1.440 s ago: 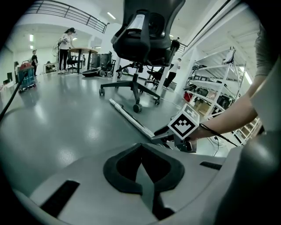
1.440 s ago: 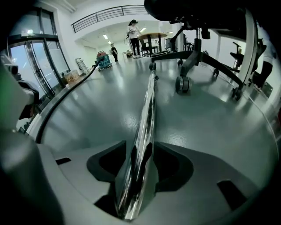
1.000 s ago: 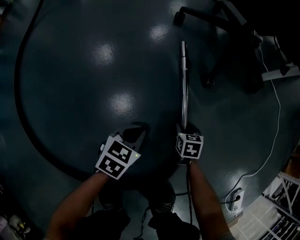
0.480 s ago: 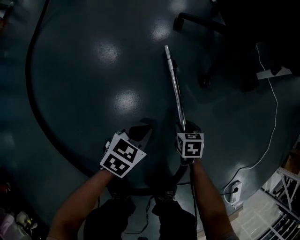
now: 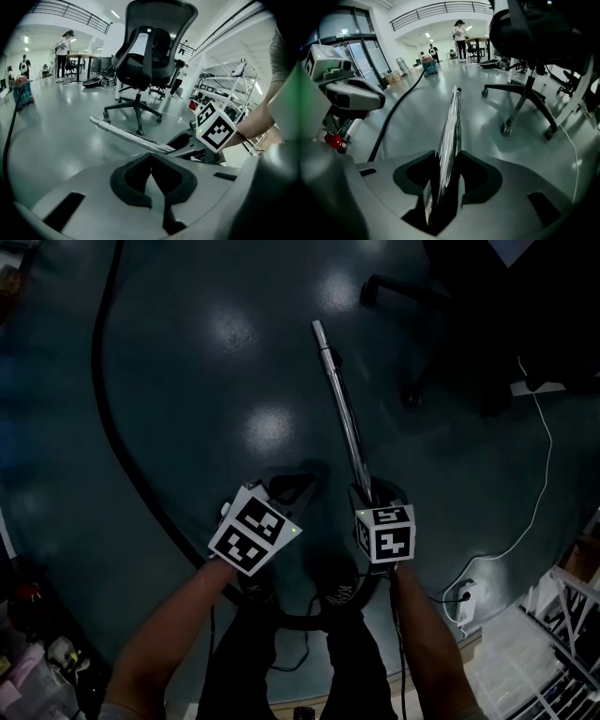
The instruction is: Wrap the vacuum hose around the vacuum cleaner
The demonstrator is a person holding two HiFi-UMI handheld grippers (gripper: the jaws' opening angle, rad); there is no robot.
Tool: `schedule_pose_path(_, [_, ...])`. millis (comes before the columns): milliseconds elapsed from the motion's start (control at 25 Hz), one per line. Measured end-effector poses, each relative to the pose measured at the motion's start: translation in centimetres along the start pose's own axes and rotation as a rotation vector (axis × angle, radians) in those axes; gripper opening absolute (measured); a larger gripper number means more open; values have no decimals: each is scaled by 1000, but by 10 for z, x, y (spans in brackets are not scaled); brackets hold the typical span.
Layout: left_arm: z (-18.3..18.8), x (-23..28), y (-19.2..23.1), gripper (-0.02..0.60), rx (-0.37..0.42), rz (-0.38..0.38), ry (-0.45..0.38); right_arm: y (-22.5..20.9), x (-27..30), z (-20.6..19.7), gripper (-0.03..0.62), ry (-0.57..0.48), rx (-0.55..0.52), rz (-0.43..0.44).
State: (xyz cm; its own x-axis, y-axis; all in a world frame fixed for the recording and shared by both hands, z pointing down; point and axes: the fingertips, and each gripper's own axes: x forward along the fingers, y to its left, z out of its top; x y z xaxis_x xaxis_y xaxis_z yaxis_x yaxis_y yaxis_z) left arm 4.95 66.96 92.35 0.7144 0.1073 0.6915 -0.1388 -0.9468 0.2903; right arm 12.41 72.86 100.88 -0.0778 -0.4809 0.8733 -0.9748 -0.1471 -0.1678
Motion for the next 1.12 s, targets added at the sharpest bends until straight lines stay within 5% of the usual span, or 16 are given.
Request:
schedule_pose_path(320, [60, -79, -10, 15, 117, 4, 16, 53, -92, 67, 175, -25, -160, 94])
schedule_pose_path(640, [113, -179, -4, 86, 204, 55, -8, 122, -175, 144, 172, -67, -346, 162])
schedule_pose_path(920, [136, -236, -5, 249, 521, 57, 53, 182, -223, 182, 167, -58, -525, 182])
schedule_pose_path(1120, [129, -258, 1, 270, 774, 18, 143, 226, -225, 190, 164, -51, -617, 190])
